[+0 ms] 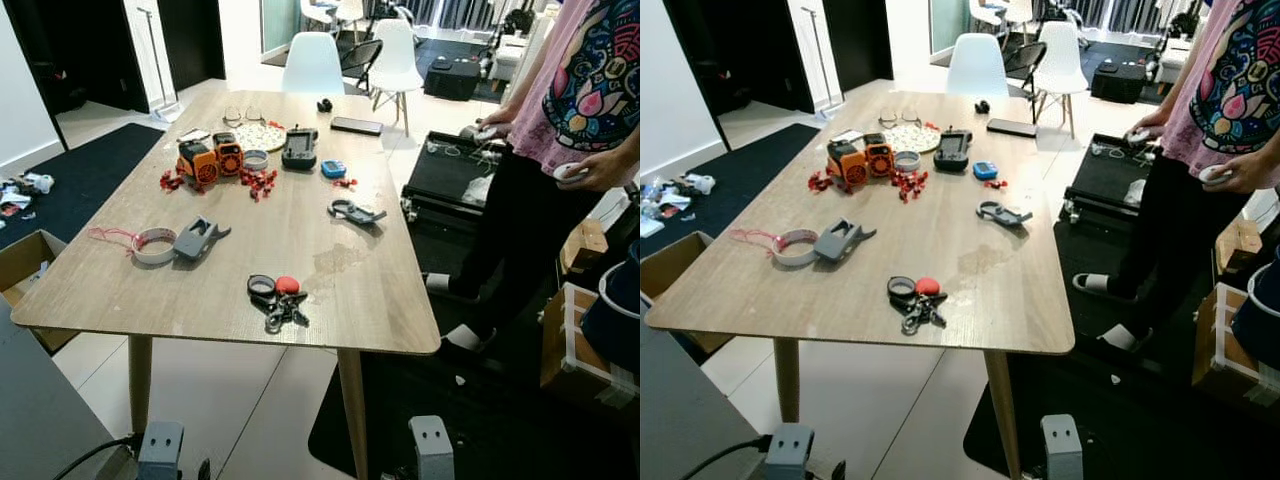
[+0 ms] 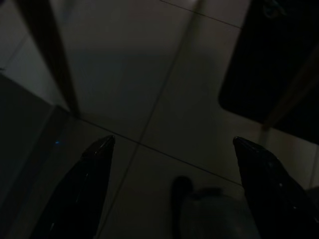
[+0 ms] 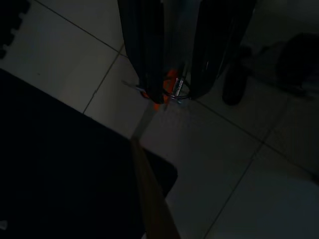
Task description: Hang keys on a hook
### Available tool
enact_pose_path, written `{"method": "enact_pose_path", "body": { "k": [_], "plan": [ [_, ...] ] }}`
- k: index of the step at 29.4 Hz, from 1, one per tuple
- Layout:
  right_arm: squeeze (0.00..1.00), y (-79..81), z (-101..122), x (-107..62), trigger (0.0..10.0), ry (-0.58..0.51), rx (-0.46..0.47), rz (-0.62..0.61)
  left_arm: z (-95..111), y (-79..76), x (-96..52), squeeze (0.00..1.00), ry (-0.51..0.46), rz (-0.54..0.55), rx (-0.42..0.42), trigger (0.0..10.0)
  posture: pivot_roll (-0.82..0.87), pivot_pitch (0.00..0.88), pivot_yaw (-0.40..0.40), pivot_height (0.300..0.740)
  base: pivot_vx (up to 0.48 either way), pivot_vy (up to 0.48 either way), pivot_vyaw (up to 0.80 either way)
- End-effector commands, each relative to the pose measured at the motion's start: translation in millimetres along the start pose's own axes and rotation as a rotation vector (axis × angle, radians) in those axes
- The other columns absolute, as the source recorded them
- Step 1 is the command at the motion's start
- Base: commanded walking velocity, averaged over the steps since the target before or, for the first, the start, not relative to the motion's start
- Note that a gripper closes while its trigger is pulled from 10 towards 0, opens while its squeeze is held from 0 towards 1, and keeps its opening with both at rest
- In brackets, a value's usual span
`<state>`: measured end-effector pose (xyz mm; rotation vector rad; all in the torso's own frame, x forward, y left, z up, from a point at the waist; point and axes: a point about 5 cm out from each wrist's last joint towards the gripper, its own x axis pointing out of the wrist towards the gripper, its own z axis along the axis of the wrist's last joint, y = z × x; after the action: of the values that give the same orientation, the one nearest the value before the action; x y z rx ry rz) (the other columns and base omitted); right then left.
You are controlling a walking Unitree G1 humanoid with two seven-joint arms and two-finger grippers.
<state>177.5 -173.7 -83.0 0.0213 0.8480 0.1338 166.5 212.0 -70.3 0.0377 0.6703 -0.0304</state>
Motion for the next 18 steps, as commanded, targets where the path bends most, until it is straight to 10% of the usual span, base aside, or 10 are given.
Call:
{"method": "enact_pose_path", "body": {
  "k": [1, 18],
  "plan": [
    [0.00, 0.5, 1.6, 0.3, 10.0, -0.003, -0.026, 0.012, -5.7, -4.4, -2.0, 0.00, 0.021, -0.014, 0.004, 10.0, 0.10, 0.065, -0.032, 0.740, 0.000, 0.000, 0.80],
    [0.00, -3.4, 10.4, 2.3, 10.0, -0.008, -0.072, 0.018, -6.9, -7.1, 0.8, 0.00, 0.046, 0.050, -0.041, 10.0, 0.09, 0.048, -0.065, 0.740, 0.000, 0.000, 0.80]
  ]
}}
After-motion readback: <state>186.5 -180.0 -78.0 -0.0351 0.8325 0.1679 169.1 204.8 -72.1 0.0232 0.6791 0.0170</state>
